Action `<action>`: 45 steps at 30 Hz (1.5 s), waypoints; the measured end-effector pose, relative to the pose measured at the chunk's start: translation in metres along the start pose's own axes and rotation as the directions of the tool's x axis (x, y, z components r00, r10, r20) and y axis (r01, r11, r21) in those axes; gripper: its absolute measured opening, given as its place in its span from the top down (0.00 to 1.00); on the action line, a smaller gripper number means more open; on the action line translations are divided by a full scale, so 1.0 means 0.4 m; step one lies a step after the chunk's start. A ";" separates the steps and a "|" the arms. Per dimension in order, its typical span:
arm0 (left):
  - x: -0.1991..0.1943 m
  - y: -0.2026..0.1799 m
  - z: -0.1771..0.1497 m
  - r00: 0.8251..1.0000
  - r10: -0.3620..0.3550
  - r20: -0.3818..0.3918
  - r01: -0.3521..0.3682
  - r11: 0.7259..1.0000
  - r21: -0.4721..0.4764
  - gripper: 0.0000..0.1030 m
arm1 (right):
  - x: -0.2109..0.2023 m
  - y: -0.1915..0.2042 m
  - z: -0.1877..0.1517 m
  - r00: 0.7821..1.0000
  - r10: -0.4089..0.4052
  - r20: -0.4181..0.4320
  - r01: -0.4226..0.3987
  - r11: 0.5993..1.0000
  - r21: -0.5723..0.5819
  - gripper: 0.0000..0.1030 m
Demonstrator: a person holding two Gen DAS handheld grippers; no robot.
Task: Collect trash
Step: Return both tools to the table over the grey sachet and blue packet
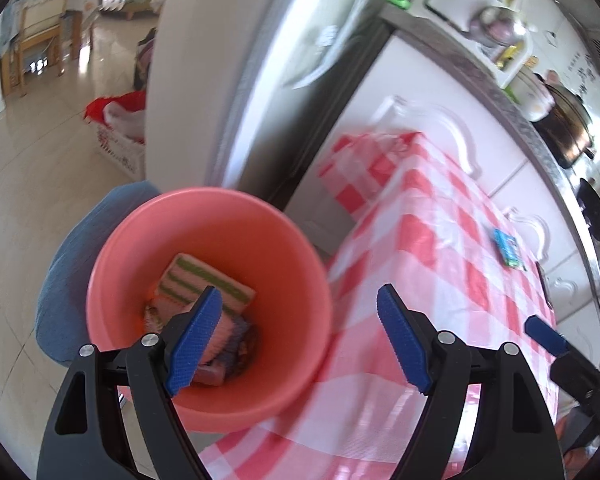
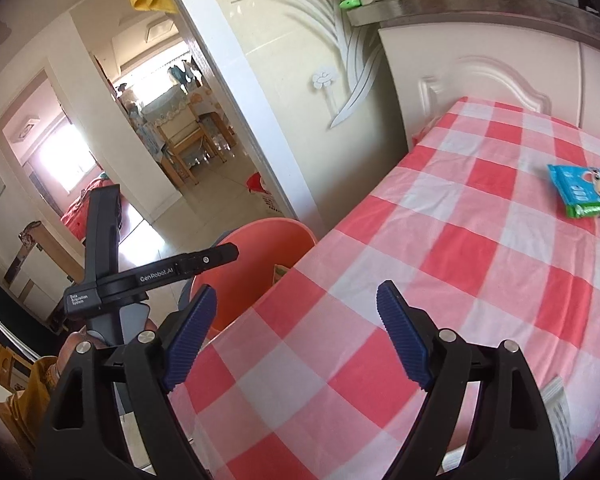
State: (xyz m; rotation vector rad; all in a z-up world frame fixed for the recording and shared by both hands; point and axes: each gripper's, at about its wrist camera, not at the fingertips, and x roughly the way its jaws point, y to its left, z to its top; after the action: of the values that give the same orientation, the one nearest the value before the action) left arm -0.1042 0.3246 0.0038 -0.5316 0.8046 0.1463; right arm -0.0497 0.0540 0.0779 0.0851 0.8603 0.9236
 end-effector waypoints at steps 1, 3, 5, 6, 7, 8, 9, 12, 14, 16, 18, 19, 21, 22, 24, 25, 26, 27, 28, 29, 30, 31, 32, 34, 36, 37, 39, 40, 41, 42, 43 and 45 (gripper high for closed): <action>-0.007 -0.016 0.000 1.000 -0.006 0.003 0.006 1.000 0.009 0.23 | -0.015 -0.008 -0.008 1.000 0.011 0.011 -0.011 1.000 0.007 0.20; -0.020 -0.048 -0.003 1.000 -0.014 0.008 0.014 0.999 0.031 0.22 | -0.038 -0.022 -0.021 1.000 0.011 0.028 -0.012 1.000 0.014 0.20; -0.027 -0.076 -0.008 1.000 -0.016 0.010 0.016 0.999 0.048 0.22 | -0.061 -0.038 -0.037 0.999 0.015 0.043 -0.017 0.999 0.028 0.20; -0.028 -0.093 -0.013 1.000 -0.017 0.006 0.016 0.998 0.058 0.22 | -0.072 -0.051 -0.045 0.999 0.019 0.050 -0.021 0.999 0.041 0.20; -0.029 -0.107 -0.016 1.000 -0.018 0.001 0.018 0.998 0.065 0.22 | -0.082 -0.061 -0.053 0.998 0.020 0.056 -0.023 0.998 0.052 0.19; -0.031 -0.120 -0.021 1.000 -0.018 -0.003 0.018 0.997 0.072 0.22 | -0.092 -0.068 -0.060 0.998 0.024 0.060 -0.028 0.998 0.059 0.19; -0.032 -0.133 -0.025 1.000 -0.013 -0.002 0.013 0.997 0.078 0.22 | -0.102 -0.078 -0.068 0.997 0.031 0.064 -0.036 0.997 0.069 0.19; -0.035 -0.173 -0.040 1.000 -0.004 0.002 0.004 0.996 0.094 0.22 | -0.128 -0.108 -0.084 0.996 0.041 0.074 -0.048 0.994 0.099 0.19; -0.030 -0.193 -0.047 1.000 -0.017 -0.020 0.019 0.994 0.103 0.22 | -0.144 -0.123 -0.089 0.995 0.061 0.077 -0.070 0.991 0.114 0.19; -0.031 -0.220 -0.055 0.999 -0.016 -0.028 0.020 0.992 0.128 0.22 | -0.163 -0.134 -0.094 0.995 0.060 0.085 -0.070 0.991 0.113 0.19; -0.031 -0.247 -0.061 0.999 -0.016 -0.032 0.020 0.988 0.151 0.22 | -0.178 -0.144 -0.097 0.995 0.058 0.084 -0.066 0.992 0.107 0.18; -0.030 -0.261 -0.064 0.999 -0.018 -0.038 0.024 0.987 0.159 0.22 | -0.188 -0.152 -0.098 0.994 0.056 0.089 -0.066 0.992 0.109 0.18; -0.029 -0.286 -0.069 0.999 -0.019 -0.044 0.027 0.984 0.175 0.22 | -0.205 -0.168 -0.100 0.994 0.062 0.090 -0.072 0.991 0.111 0.17; -0.029 -0.301 -0.072 0.999 -0.019 -0.045 0.027 0.982 0.186 0.22 | -0.217 -0.177 -0.100 0.994 0.060 0.090 -0.069 0.992 0.108 0.17; -0.026 -0.327 -0.077 0.998 -0.021 -0.051 0.031 0.979 0.204 0.22 | -0.237 -0.192 -0.103 0.995 0.046 0.092 -0.055 0.994 0.092 0.16; -0.025 -0.342 -0.080 0.998 -0.022 -0.055 0.034 0.977 0.212 0.22 | -0.250 -0.201 -0.104 0.995 0.034 0.092 -0.041 0.996 0.077 0.16; -0.025 -0.358 -0.083 0.998 -0.028 -0.059 0.040 0.975 0.219 0.22 | -0.259 -0.209 -0.105 0.995 0.024 0.092 -0.030 0.997 0.067 0.15; -0.025 -0.371 -0.085 0.997 -0.035 -0.062 0.048 0.973 0.224 0.22 | -0.270 -0.222 -0.107 0.996 0.012 0.088 -0.017 0.998 0.057 0.14; -0.023 -0.383 -0.086 0.997 -0.042 -0.066 0.056 0.972 0.228 0.22 | -0.277 -0.233 -0.109 0.996 0.001 0.084 -0.006 0.999 0.053 0.14; -0.022 -0.399 -0.089 0.996 -0.050 -0.071 0.066 0.969 0.238 0.22 | -0.286 -0.247 -0.113 0.996 -0.014 0.084 0.009 0.999 0.050 0.14; -0.020 -0.411 -0.092 0.996 -0.054 -0.076 0.071 0.967 0.247 0.22 | -0.297 -0.263 -0.118 0.996 -0.031 0.087 0.027 0.998 0.053 0.14; -0.018 -0.427 -0.096 0.995 -0.056 -0.081 0.076 0.963 0.259 0.22 | -0.302 -0.278 -0.122 0.996 -0.041 0.084 0.036 0.998 0.060 0.14; -0.015 -0.443 -0.100 0.994 -0.059 -0.087 0.080 0.960 0.269 0.22 | -0.309 -0.294 -0.128 0.995 -0.051 0.081 0.046 0.997 0.068 0.14; -0.008 -0.469 -0.107 0.993 -0.064 -0.102 0.090 0.955 0.281 0.22 | -0.326 -0.321 -0.139 0.994 -0.073 0.087 0.066 0.994 0.083 0.14; 0.001 -0.490 -0.114 0.991 -0.064 -0.116 0.095 0.952 0.291 0.21 | -0.338 -0.346 -0.147 0.993 -0.076 0.093 0.066 0.992 0.105 0.14; 0.005 -0.501 -0.119 0.991 -0.062 -0.122 0.096 0.950 0.297 0.17 | -0.347 -0.361 -0.152 0.992 -0.077 0.102 0.064 0.990 0.122 0.14; 0.010 -0.519 -0.129 0.991 -0.060 -0.124 0.096 0.946 0.311 0.14 | -0.358 -0.378 -0.157 0.991 -0.082 0.110 0.066 0.987 0.143 0.14; 0.014 -0.531 -0.135 0.990 -0.058 -0.131 0.098 0.942 0.320 0.14 | -0.366 -0.387 -0.159 0.989 -0.088 0.119 0.069 0.986 0.152 0.14; 0.016 -0.540 -0.139 0.989 -0.059 -0.138 0.102 0.940 0.325 0.14 | -0.374 -0.395 -0.161 0.988 -0.088 0.127 0.067 0.985 0.161 0.14; 0.018 -0.552 -0.145 0.987 -0.062 -0.145 0.108 0.937 0.333 0.14 | -0.380 -0.401 -0.160 0.987 -0.085 0.133 0.062 0.984 0.169 0.13; 0.018 -0.559 -0.150 0.987 -0.063 -0.147 0.111 0.934 0.340 0.14 | -0.386 -0.407 -0.161 0.987 -0.082 0.139 0.056 0.983 0.175 0.13; 0.021 -0.576 -0.159 0.986 -0.062 -0.154 0.113 0.927 0.356 0.14 | -0.393 -0.413 -0.161 0.986 -0.089 0.142 0.064 0.983 0.175 0.13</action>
State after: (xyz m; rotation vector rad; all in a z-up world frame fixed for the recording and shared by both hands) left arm -0.0653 0.0937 0.0528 -0.2258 0.9182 -0.1250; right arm -0.0318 -0.1818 0.0629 0.2637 0.7963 0.7607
